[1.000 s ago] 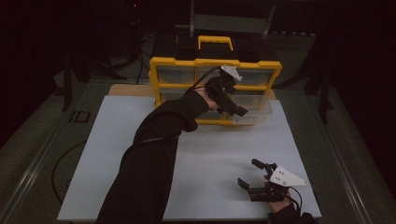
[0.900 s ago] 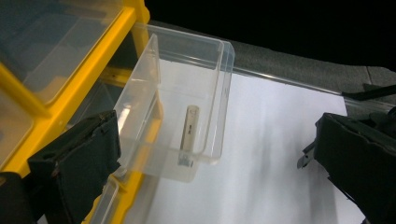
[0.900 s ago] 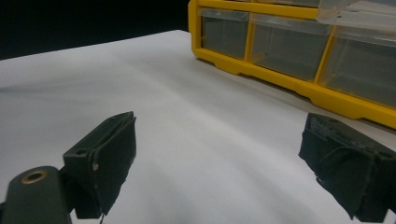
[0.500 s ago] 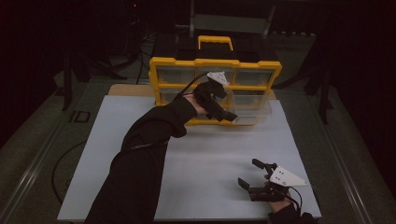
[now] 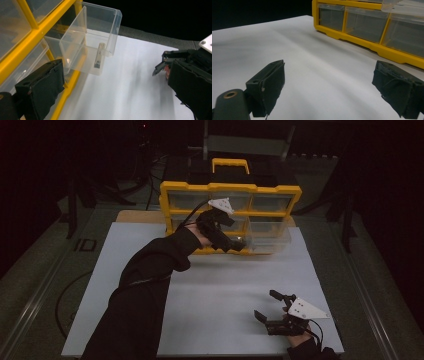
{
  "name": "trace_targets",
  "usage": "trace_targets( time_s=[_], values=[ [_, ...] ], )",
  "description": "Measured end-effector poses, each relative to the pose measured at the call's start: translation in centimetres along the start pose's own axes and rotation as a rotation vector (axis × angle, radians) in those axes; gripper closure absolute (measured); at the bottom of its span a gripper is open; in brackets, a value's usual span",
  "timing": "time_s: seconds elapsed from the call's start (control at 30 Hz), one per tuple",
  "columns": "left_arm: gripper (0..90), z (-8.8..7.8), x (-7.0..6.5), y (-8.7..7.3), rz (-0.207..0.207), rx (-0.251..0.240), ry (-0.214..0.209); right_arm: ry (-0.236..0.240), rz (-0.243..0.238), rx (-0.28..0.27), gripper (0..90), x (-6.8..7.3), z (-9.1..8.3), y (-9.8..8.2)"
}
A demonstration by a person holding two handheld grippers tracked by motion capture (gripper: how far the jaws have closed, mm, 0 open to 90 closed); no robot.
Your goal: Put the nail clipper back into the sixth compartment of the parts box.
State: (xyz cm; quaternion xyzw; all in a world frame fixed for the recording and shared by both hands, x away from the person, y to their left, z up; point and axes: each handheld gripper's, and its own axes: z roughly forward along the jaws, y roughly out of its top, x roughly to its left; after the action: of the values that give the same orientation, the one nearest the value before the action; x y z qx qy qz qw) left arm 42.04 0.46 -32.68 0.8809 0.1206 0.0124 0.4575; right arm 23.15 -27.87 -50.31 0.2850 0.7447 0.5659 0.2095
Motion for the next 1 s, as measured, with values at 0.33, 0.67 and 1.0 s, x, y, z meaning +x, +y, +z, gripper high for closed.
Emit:
trace_targets(
  time_s=[0.33, 0.67, 1.0],
  values=[
    [1.6, -2.0, -0.7, -2.5, -0.014, -0.039, -0.006, 0.007, -0.004, 0.000, 10.8, 0.1, 0.3, 0.1],
    [1.7, -3.8, -1.2, -5.9, -0.037, -0.081, 0.003, 0.006, -0.003, -0.002, 10.8, 0.1, 0.3, 0.2],
    [1.6, -5.1, -1.9, -9.6, -0.048, -0.101, 0.004, 0.004, -0.005, -0.002, 10.8, 0.1, 0.3, 0.1]
  ],
)
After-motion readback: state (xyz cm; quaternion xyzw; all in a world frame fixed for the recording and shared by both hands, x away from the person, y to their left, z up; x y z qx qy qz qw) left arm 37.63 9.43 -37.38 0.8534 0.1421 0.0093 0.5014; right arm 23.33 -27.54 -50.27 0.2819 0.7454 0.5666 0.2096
